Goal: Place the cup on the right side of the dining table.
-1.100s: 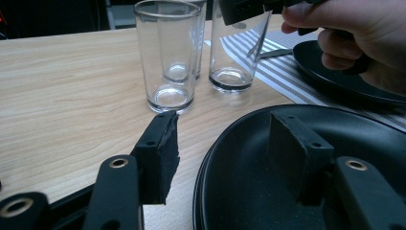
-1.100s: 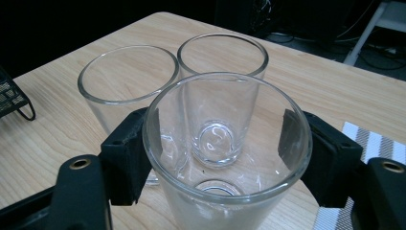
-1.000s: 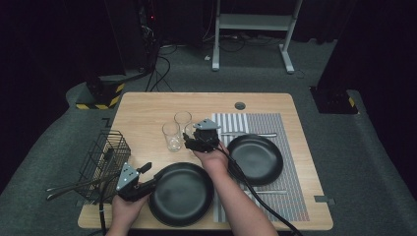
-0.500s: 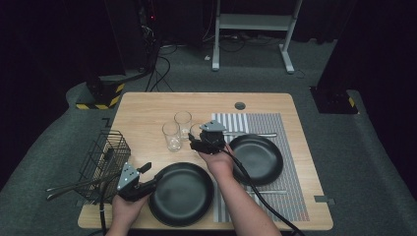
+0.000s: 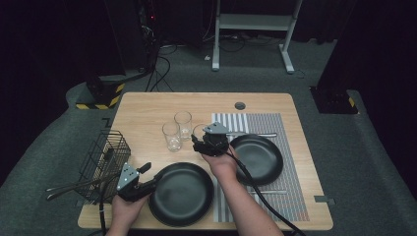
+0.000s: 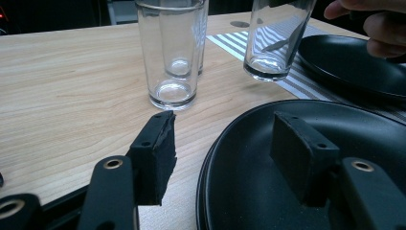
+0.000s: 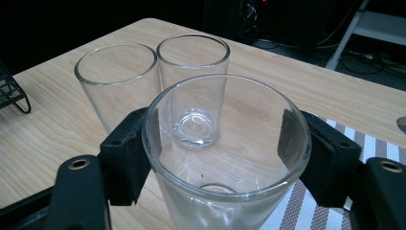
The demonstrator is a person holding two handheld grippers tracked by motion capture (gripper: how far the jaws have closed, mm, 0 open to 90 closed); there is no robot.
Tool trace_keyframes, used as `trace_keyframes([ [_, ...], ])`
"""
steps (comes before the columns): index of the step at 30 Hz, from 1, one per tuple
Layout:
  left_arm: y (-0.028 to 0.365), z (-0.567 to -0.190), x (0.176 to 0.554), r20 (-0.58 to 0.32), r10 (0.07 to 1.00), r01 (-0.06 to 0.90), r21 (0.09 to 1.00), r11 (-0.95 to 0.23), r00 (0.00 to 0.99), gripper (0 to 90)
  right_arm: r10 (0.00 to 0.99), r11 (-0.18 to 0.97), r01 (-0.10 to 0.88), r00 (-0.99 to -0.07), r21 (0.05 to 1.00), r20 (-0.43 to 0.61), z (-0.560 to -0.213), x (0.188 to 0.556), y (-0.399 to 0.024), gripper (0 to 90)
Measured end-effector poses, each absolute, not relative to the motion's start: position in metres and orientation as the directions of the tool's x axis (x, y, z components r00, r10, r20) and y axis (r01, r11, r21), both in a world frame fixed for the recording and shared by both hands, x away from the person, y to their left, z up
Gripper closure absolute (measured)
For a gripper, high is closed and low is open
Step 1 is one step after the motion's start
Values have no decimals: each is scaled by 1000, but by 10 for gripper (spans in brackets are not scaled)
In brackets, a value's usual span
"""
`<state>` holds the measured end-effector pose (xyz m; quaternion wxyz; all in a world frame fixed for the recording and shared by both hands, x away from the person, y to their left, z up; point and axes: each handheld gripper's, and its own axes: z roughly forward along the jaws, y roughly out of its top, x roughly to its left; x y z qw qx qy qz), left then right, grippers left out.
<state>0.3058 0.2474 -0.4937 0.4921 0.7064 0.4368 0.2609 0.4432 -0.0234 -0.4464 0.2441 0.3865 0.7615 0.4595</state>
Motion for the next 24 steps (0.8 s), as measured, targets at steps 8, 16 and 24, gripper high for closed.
trace_keyframes([
  [8,247,-493,305,-61,874,358,924,-133,482,417,818,281,369,-575,886,-20,-446,444,-27,284],
  [16,246,-493,305,-55,873,355,924,-139,485,417,833,268,370,-552,889,-22,-443,447,-36,284],
  [24,247,-492,305,-62,873,354,926,-131,483,417,851,248,385,-526,889,-10,-445,454,-46,285],
])
